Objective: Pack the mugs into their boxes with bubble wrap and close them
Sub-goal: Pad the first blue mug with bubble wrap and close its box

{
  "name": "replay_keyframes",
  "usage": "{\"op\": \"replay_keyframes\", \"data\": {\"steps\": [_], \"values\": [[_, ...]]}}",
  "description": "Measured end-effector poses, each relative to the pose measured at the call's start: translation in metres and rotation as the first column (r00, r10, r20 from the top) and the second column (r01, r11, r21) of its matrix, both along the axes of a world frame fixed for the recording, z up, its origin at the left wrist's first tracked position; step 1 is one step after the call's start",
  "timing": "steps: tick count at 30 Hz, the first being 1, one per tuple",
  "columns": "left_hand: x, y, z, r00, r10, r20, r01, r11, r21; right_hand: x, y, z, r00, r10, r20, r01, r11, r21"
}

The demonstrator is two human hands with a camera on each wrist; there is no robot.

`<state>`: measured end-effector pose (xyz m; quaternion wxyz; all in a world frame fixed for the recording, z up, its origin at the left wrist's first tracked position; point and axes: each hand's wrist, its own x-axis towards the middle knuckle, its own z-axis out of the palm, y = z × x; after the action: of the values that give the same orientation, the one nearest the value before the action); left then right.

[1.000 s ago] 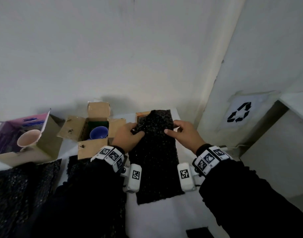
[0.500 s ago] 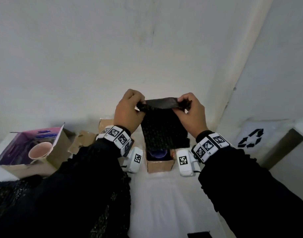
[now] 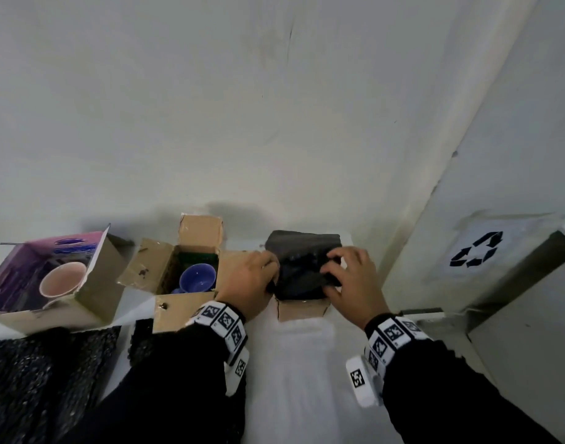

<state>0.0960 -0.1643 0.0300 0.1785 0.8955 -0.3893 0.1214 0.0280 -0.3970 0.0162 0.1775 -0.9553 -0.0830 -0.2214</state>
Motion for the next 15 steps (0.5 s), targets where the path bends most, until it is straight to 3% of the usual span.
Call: {"op": "replay_keyframes", "data": {"steps": [2,4,10,15], "values": [[-0.007,-0.005,-0.006,0.994,0.058,-0.094,-0.037,0.977,0.210,-0.005,0.003,-0.014,0.998,-0.052,-0.041,0.046,0.991,-0.123],[-0.011,-0.010,-0.011,0.991,0.091,-0.099,-0.052,0.939,0.340,-0.008,0.007,-0.020,0.997,-0.019,-0.069,0.005,0.979,-0.202],[-0.013,-0.020,-0.028,0.999,0.039,-0.015,-0.028,0.890,0.455,-0.007,0.013,-0.026,0.957,0.105,-0.271,-0.165,0.964,-0.210],[-0.015,-0.024,-0.042,0.999,0.001,0.054,-0.029,0.854,0.520,0.000,0.014,-0.033,0.888,0.058,-0.456,-0.235,0.909,-0.343]]}}
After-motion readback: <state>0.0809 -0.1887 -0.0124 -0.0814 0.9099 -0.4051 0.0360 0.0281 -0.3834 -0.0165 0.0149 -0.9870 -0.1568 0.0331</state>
